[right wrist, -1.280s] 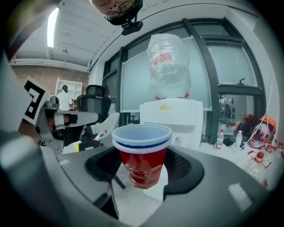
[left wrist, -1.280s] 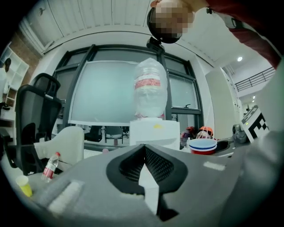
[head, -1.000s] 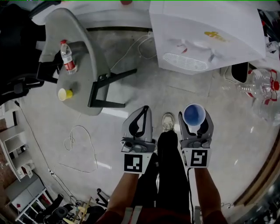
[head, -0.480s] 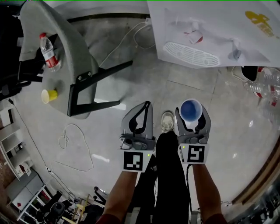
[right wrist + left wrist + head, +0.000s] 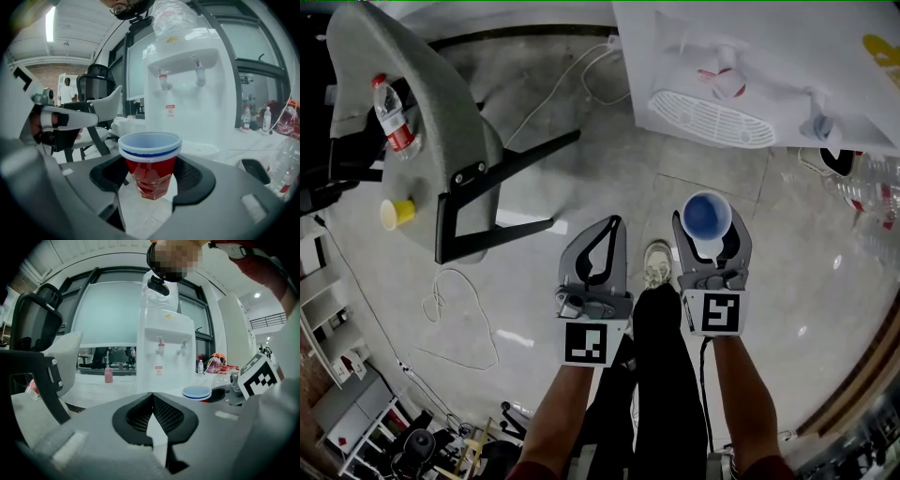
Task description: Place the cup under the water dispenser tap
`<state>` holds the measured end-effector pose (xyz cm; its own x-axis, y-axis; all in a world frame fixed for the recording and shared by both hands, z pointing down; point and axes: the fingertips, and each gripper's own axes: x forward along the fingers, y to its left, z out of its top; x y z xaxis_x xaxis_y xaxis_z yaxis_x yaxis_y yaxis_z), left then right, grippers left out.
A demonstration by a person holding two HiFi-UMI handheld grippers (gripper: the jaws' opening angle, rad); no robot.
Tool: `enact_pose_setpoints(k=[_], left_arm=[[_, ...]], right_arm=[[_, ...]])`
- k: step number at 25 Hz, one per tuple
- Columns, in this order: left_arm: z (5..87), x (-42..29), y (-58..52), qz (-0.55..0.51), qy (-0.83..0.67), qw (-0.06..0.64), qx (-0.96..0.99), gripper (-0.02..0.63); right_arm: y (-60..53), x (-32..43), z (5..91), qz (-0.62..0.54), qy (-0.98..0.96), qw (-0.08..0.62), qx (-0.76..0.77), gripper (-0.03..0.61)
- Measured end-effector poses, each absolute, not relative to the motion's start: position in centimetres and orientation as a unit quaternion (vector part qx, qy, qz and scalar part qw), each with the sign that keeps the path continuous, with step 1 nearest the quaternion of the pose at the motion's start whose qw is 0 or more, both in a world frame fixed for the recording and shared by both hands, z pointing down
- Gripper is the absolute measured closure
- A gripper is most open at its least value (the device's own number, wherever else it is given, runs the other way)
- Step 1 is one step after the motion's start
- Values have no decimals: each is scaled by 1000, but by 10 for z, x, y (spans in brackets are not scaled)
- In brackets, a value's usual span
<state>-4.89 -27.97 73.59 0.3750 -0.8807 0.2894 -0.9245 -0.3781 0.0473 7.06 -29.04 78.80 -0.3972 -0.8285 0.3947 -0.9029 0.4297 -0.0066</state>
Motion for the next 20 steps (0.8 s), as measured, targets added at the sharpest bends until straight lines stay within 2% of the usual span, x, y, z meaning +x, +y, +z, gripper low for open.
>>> enact_pose_setpoints(k=[10,20], left_arm=[[738,-51,-281,113,-556,111,816,612],[746,-46,-278,112,-556,121,815,612]], right_arm=[[-369,65,773,69,-832,138,533,288],[-418,65,785,77,-820,133,551,288]])
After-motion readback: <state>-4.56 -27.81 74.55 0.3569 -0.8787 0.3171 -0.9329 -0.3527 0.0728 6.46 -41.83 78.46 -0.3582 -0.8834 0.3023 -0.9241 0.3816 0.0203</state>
